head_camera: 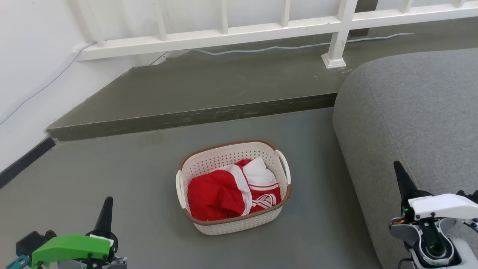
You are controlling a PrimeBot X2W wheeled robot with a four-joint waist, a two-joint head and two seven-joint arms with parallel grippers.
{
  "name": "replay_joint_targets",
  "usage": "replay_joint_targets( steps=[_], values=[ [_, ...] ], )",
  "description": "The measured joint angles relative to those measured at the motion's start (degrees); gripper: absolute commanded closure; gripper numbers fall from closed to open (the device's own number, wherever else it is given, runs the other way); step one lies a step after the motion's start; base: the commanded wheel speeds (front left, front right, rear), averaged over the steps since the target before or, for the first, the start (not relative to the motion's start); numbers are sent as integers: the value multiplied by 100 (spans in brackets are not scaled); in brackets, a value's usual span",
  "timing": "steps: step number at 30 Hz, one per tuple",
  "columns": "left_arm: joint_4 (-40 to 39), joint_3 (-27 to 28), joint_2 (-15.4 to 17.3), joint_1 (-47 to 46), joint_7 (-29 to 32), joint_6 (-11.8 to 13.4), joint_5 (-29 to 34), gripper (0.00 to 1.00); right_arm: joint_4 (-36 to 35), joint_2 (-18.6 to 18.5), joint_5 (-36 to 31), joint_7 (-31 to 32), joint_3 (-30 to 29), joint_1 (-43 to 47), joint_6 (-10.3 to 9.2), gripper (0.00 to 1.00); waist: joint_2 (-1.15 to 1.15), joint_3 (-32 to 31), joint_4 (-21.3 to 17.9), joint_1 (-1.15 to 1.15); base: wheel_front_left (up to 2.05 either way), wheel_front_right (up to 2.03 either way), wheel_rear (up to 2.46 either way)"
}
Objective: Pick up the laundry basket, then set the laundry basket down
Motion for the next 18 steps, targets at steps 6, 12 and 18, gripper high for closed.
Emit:
replay_joint_targets(
  steps=[6,12,18],
  values=[
    [51,104,0,-85,101,-55,-434,100,4,16,403,93,-137,-66,108,100,0,2,3,0,0,0,0],
    [109,176,0,-123,169,-152,-866,100,8,46,801,182,-282,-80,171,100,0,4,5,0,0,0,0],
    [146,274,0,-220,276,-214,-1277,100,11,97,1196,270,-416,-116,250,100,0,7,7,0,0,0,0]
  ],
)
